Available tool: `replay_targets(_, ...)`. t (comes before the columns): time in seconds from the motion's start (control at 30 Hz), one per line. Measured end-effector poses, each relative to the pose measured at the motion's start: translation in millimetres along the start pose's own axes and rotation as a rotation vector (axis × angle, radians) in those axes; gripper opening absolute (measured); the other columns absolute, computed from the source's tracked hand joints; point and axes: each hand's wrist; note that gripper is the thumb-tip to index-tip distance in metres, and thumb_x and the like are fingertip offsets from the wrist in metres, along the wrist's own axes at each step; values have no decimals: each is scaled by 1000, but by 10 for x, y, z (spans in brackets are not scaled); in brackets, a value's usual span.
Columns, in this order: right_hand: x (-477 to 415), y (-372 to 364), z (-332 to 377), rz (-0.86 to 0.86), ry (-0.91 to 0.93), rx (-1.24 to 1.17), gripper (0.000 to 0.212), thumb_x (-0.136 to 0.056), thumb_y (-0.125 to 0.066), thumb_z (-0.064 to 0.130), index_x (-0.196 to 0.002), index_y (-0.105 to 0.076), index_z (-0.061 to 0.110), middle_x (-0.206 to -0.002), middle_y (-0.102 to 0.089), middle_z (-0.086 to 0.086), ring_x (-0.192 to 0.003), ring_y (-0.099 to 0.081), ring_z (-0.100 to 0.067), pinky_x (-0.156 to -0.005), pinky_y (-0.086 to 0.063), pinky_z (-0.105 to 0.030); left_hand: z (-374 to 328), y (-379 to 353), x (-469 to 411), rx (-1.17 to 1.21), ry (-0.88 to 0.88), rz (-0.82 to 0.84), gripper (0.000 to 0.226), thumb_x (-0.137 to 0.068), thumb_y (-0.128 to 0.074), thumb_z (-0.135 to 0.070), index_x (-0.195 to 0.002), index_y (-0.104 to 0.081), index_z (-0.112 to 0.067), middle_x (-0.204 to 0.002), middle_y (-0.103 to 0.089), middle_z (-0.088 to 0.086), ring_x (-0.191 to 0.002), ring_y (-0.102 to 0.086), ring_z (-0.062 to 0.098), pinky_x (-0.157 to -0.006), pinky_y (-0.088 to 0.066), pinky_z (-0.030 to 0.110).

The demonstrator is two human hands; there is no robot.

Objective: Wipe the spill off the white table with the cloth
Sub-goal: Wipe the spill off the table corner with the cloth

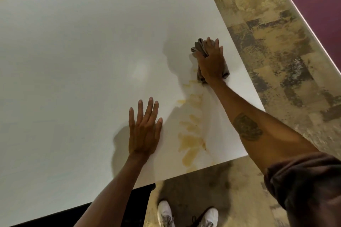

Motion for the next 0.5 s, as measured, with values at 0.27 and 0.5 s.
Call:
replay_targets(0.27,157,173,-51,484,208,57,72,-76,-60,52,-145,-46,34,-159,-34,2,-147,-27,-23,-118,-21,-35,18,10,40,70,-29,-48,57,-109,-28,-36,-163,-22,-17,-171,-18,1,-160,-11,29,-127,-16,59)
replay_targets(0.5,738,294,-174,610,419,37,61,-87,-70,32,-143,-50,18,-153,-43,-7,-146,-32,-19,-124,-19,-36,15,70,42,128,10,25,60,-108,-14,-44,-164,-15,-23,-172,-11,-5,-161,-2,25,-129,-5,55)
Point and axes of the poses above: each hand's wrist, its own x-axis away from the middle knuckle, its own y-axis out of the back of the hand, z = x × y
